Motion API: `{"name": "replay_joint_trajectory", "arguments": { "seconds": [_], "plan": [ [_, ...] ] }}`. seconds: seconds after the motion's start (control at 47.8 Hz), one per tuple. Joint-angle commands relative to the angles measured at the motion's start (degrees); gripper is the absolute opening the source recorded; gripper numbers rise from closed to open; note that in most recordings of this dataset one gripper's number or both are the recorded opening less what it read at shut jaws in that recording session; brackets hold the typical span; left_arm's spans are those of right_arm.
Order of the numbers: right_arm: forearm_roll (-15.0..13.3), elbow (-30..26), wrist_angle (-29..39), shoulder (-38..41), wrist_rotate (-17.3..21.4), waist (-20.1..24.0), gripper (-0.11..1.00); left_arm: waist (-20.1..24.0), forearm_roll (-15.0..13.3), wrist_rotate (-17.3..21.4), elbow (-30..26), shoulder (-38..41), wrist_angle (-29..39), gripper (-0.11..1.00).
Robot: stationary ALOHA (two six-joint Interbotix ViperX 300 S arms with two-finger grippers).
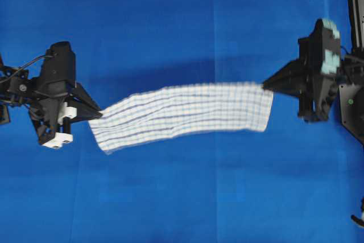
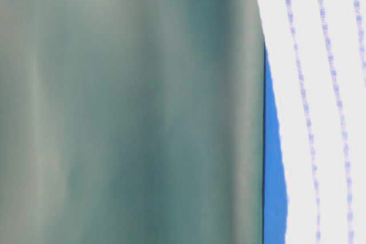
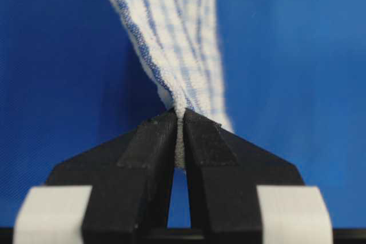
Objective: Fold the blue towel.
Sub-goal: 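Swing the strip to lie vertically, right gripper top, left bottom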
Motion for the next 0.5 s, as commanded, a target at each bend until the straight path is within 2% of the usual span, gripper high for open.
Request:
{"name": "replay_joint_trajectory", "arguments": {
  "seconds": [0.0, 0.188, 0.481],
  "plan": [
    [-1.2, -2.5, 0.4, 0.1, 0.0, -4.0, -0.04, -0.8, -0.1, -1.7, -3.6, 1.8, -2.0, 0.02],
    [-4.9, -6.9, 0.5, 2.0, 0.0, -10.8, -0.04, -2.9, -0.1, -2.7, -11.7, 9.0, -4.0, 0.02],
    [-9.1, -16.0, -0.4, 10.2, 0.0, -15.1, -0.04, -4.4, -0.1, -3.3, -23.6, 19.7, -9.0, 0.02]
  ]
}}
